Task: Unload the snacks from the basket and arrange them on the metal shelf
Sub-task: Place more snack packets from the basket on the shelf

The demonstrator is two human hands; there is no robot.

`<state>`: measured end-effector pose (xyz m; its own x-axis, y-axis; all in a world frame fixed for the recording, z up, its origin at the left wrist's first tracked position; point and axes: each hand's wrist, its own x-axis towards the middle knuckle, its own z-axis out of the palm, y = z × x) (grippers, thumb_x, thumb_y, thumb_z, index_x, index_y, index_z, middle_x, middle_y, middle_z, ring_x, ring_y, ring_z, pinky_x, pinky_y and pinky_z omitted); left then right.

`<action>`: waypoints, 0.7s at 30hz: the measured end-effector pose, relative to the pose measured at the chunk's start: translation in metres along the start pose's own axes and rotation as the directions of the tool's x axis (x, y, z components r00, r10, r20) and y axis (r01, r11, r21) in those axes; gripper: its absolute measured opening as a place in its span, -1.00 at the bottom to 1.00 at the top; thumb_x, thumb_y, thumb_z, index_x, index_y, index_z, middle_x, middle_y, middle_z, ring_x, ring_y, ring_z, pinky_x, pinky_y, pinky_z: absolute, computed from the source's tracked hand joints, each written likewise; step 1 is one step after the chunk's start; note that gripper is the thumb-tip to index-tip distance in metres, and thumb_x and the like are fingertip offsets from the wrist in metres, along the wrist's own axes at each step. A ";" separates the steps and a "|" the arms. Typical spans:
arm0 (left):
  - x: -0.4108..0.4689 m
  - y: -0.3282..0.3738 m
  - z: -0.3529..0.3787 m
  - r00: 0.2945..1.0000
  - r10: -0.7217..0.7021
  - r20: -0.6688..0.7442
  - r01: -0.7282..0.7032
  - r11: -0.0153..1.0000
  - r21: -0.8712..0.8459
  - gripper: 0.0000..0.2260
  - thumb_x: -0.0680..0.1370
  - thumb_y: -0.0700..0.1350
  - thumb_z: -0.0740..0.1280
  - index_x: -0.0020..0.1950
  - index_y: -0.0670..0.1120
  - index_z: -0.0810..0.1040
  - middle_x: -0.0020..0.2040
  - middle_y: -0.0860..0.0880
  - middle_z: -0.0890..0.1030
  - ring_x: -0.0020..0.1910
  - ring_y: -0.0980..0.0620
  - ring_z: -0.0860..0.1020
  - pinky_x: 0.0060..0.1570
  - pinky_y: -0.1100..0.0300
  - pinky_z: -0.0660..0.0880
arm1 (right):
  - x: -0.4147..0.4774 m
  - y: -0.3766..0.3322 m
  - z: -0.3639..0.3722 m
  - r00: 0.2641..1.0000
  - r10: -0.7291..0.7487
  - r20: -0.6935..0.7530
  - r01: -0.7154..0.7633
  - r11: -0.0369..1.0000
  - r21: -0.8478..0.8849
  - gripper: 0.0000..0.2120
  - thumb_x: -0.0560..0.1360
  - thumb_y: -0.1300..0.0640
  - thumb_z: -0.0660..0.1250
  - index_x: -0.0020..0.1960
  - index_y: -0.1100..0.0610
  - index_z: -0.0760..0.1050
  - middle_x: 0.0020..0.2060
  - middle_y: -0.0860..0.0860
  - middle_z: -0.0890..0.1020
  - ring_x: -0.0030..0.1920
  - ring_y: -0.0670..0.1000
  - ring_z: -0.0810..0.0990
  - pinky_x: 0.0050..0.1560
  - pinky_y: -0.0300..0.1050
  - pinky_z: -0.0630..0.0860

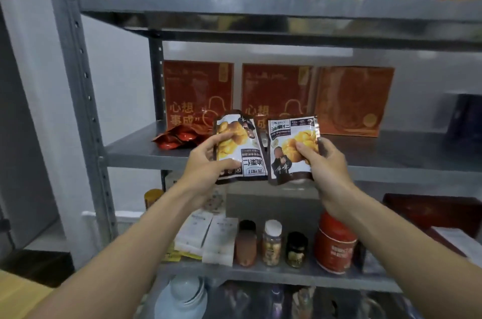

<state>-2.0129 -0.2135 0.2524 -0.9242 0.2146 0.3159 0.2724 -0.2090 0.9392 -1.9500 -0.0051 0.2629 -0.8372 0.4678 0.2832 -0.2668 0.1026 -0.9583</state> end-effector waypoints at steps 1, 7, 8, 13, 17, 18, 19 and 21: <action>0.020 0.000 0.004 1.000 0.009 -0.005 -0.009 1.000 0.008 -0.49 0.33 -0.47 0.45 0.14 0.02 0.62 0.10 -0.13 0.66 0.08 -0.08 0.64 0.06 0.05 0.59 | 0.020 0.001 -0.003 1.000 -0.004 -0.021 0.004 1.000 0.004 -0.86 0.52 0.03 0.42 0.07 -0.04 0.58 -0.04 -0.09 0.71 0.04 -0.02 0.67 0.22 0.11 0.54; 0.131 -0.016 0.018 1.000 0.007 0.010 -0.007 1.000 0.019 -0.52 0.38 -0.46 0.40 0.13 0.04 0.60 0.16 -0.02 0.64 0.11 0.04 0.61 0.13 0.15 0.54 | 0.122 0.004 -0.004 0.994 0.035 -0.106 -0.036 0.999 -0.002 -0.90 0.52 0.11 0.42 -0.06 -0.03 0.51 -0.10 -0.04 0.70 0.00 0.08 0.68 0.15 0.12 0.58; 0.145 -0.021 0.019 1.000 -0.006 0.010 0.006 1.000 0.024 -0.53 0.39 -0.45 0.40 0.14 0.04 0.60 0.14 -0.02 0.64 0.09 0.03 0.62 0.13 0.11 0.55 | 0.136 0.005 -0.001 0.994 0.035 -0.104 -0.038 0.999 -0.027 -0.89 0.52 0.13 0.42 -0.07 -0.03 0.51 -0.11 -0.04 0.70 -0.01 0.09 0.68 0.16 0.12 0.57; 0.190 -0.037 0.024 0.997 -0.080 -0.017 0.081 0.994 0.068 -0.59 0.43 -0.37 0.37 0.15 0.06 0.61 0.03 -0.03 0.68 -0.07 0.03 0.67 -0.07 0.18 0.57 | 0.191 0.015 0.014 0.995 0.090 -0.045 -0.093 0.992 -0.081 -0.94 0.53 0.22 0.40 -0.08 0.08 0.56 -0.18 0.05 0.70 -0.04 0.14 0.68 0.14 0.10 0.59; 0.201 -0.051 0.029 0.997 -0.077 0.018 0.071 0.971 0.227 -0.62 0.42 -0.26 0.42 0.15 0.11 0.59 0.04 0.09 0.63 0.01 0.10 0.60 0.02 0.25 0.51 | 0.210 0.030 0.023 0.973 0.229 0.036 -0.223 0.966 -0.131 -0.86 0.45 0.22 0.47 -0.02 0.22 0.59 -0.15 0.17 0.71 -0.09 0.18 0.69 0.12 0.13 0.60; 0.202 -0.055 0.030 0.996 -0.088 0.027 0.079 0.965 0.251 -0.61 0.41 -0.22 0.44 0.16 0.13 0.59 0.04 0.10 0.64 0.03 0.09 0.61 0.08 0.22 0.52 | 0.212 0.032 0.023 0.965 0.261 0.041 -0.251 0.954 -0.167 -0.81 0.43 0.19 0.50 -0.01 0.24 0.59 -0.16 0.16 0.71 -0.11 0.18 0.70 0.08 0.11 0.62; 0.201 -0.057 0.032 0.994 -0.103 0.034 0.091 0.962 0.256 -0.60 0.37 -0.16 0.48 0.16 0.17 0.60 0.05 0.09 0.66 0.04 0.06 0.62 0.14 0.14 0.53 | 0.214 0.034 0.024 0.958 0.283 0.046 -0.269 0.943 -0.195 -0.75 0.41 0.15 0.51 0.02 0.25 0.60 -0.16 0.16 0.72 -0.12 0.18 0.70 0.05 0.10 0.63; 0.201 -0.060 0.033 0.994 -0.106 0.037 0.093 0.958 0.270 -0.58 0.27 -0.07 0.53 0.10 0.21 0.64 0.11 0.08 0.66 0.10 0.02 0.62 0.24 0.02 0.50 | 0.216 0.036 0.023 0.949 0.310 0.055 -0.290 0.929 -0.230 -0.69 0.39 0.09 0.53 0.03 0.25 0.59 -0.16 0.16 0.72 -0.13 0.18 0.71 0.03 0.10 0.64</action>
<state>-2.2064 -0.1265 0.2645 -0.9375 0.2706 0.2190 0.2479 0.0773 0.9657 -2.1510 0.0796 0.2907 -0.9036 0.4276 -0.0261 0.1050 0.1620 -0.9812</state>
